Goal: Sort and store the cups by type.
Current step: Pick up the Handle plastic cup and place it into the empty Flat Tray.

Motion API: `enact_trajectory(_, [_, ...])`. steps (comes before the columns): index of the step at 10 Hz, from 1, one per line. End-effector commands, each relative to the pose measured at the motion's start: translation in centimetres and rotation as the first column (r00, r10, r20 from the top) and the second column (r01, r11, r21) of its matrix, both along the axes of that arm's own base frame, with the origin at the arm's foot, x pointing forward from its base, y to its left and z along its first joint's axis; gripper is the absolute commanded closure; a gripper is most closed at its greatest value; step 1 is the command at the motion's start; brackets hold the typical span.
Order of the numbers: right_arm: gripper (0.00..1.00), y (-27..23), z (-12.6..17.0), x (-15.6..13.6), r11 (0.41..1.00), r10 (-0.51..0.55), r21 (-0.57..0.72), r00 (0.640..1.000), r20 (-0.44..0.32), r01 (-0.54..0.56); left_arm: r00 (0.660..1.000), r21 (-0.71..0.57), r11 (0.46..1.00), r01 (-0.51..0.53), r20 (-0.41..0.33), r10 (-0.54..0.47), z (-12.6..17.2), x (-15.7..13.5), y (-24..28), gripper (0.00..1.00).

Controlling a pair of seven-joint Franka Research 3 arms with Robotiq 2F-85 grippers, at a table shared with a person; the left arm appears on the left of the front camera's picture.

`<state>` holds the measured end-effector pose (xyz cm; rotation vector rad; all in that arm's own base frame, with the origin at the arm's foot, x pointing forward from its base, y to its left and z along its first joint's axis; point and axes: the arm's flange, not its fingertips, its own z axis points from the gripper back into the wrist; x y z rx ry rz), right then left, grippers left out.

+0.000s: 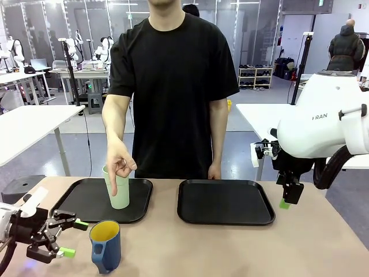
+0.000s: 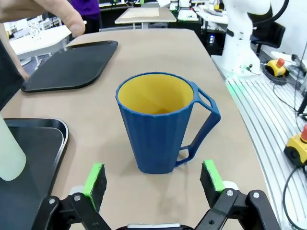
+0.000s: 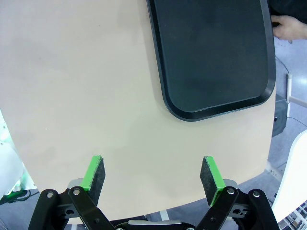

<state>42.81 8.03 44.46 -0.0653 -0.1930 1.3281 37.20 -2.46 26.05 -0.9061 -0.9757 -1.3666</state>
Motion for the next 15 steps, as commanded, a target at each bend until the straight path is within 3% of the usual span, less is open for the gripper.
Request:
enact_trajectory(1, [0.00, 0.0, 0.0, 0.0, 1.000, -0.012, 0.002, 1.000, 0.009, 0.012, 1.000, -0.003, 1.000, 0.001, 0.022, -0.001, 1.3, 0.2, -0.3, 0.00])
enact_trajectory(15, [0.00, 0.0, 0.0, 0.0, 1.000, -0.012, 0.002, 1.000, 0.009, 0.012, 0.995, 0.030, 0.997, 0.073, -0.066, -0.070, -0.3, 2.1, -2.1, 0.00])
